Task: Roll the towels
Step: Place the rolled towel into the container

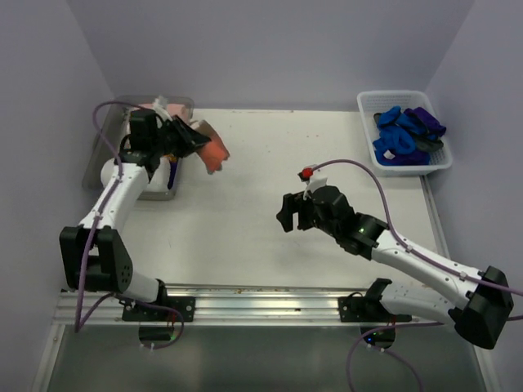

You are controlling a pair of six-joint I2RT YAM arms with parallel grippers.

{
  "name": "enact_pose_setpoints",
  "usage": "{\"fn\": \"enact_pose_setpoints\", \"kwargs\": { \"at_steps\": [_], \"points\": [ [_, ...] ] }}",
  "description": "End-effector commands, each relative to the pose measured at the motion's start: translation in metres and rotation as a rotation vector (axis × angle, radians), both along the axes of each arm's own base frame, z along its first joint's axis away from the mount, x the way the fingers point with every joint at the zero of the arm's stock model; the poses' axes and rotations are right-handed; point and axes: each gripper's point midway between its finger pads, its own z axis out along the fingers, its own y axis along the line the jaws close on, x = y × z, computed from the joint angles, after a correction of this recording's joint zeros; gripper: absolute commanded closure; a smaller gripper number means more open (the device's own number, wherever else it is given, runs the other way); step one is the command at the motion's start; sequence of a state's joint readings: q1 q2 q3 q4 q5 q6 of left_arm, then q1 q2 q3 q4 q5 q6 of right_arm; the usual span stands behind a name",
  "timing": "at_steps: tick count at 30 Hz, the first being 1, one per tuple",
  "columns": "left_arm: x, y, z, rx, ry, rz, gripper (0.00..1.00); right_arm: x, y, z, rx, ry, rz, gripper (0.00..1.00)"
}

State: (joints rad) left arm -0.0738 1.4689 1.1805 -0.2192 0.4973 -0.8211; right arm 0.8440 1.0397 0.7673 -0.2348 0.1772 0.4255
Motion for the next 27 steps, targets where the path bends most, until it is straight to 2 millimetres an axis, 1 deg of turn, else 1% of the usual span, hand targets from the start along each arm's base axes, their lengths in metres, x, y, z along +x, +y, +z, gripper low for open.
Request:
{"fn": "enact_pose_setpoints", "kwargs": {
  "at_steps": [1, 2, 3, 4, 5, 7, 8, 9, 10, 11, 12, 14, 15, 17, 18, 19, 20, 22, 24, 25, 26, 27],
  "points": [
    [0.022, 0.059, 0.054, 0.011, -0.124, 0.122, 0.93, 0.001, -0.005, -0.014, -0.041, 0.020, -0.021, 0.19],
    [0.029, 0.084, 0.058, 0.009, -0.129, 0.183, 0.93, 0.001, -0.004, -0.015, -0.038, 0.025, -0.013, 0.19],
    [0.033, 0.097, 0.067, 0.012, -0.145, 0.218, 0.93, 0.000, -0.002, -0.017, -0.036, 0.033, -0.009, 0.19],
    [0.035, 0.109, 0.066, 0.010, -0.140, 0.248, 0.93, 0.001, 0.000, -0.017, -0.030, 0.033, -0.007, 0.19],
    [0.037, 0.132, 0.069, -0.003, -0.146, 0.303, 0.93, 0.000, 0.002, -0.017, -0.024, 0.038, 0.000, 0.19],
    [0.036, 0.157, 0.062, -0.017, -0.134, 0.367, 0.94, 0.000, 0.005, -0.019, -0.015, 0.047, 0.009, 0.19],
    [0.037, 0.181, 0.064, -0.022, -0.159, 0.423, 0.94, -0.001, 0.007, -0.020, -0.007, 0.054, 0.011, 0.19],
    [0.035, 0.190, 0.051, -0.052, -0.134, 0.456, 0.94, -0.002, 0.009, -0.021, -0.003, 0.063, 0.021, 0.19],
    [0.035, 0.209, 0.053, -0.059, -0.168, 0.497, 0.94, -0.002, 0.012, -0.022, 0.006, 0.068, 0.025, 0.19],
    [0.035, 0.215, 0.050, -0.084, -0.163, 0.516, 0.94, -0.002, 0.014, -0.023, 0.007, 0.073, 0.029, 0.19],
    [0.033, 0.219, 0.036, -0.101, -0.141, 0.529, 0.94, -0.003, 0.015, -0.023, 0.011, 0.077, 0.035, 0.19],
    [0.034, 0.233, 0.037, -0.116, -0.185, 0.549, 0.94, -0.002, 0.017, -0.025, 0.008, 0.081, 0.039, 0.19],
    [0.033, 0.235, 0.027, -0.120, -0.172, 0.558, 0.94, -0.002, 0.018, -0.026, 0.007, 0.087, 0.042, 0.19],
    [0.036, 0.241, 0.018, -0.119, -0.178, 0.572, 0.93, -0.002, 0.019, -0.029, 0.001, 0.092, 0.046, 0.19],
    [0.037, 0.244, 0.005, -0.127, -0.151, 0.579, 0.93, -0.002, 0.021, -0.030, 0.001, 0.097, 0.053, 0.19],
    [0.039, 0.243, 0.002, -0.135, -0.155, 0.572, 0.94, -0.002, 0.022, -0.031, -0.001, 0.099, 0.056, 0.19],
    [0.042, 0.245, 0.005, -0.143, -0.180, 0.572, 0.94, -0.002, 0.022, -0.035, -0.009, 0.109, 0.058, 0.19],
    [0.044, 0.247, -0.004, -0.147, -0.174, 0.582, 0.94, -0.003, 0.024, -0.036, -0.008, 0.117, 0.065, 0.19],
    [0.046, 0.250, -0.008, -0.143, -0.181, 0.597, 0.93, -0.003, 0.026, -0.038, -0.006, 0.123, 0.068, 0.19],
    [0.048, 0.252, -0.014, -0.146, -0.172, 0.605, 0.93, -0.002, 0.027, -0.038, -0.001, 0.123, 0.068, 0.19],
    [0.051, 0.253, -0.009, -0.160, -0.203, 0.605, 0.93, -0.003, 0.028, -0.039, -0.003, 0.127, 0.073, 0.19],
    [0.050, 0.252, -0.015, -0.176, -0.202, 0.605, 0.93, -0.003, 0.029, -0.041, -0.003, 0.131, 0.074, 0.19]
  ]
}}
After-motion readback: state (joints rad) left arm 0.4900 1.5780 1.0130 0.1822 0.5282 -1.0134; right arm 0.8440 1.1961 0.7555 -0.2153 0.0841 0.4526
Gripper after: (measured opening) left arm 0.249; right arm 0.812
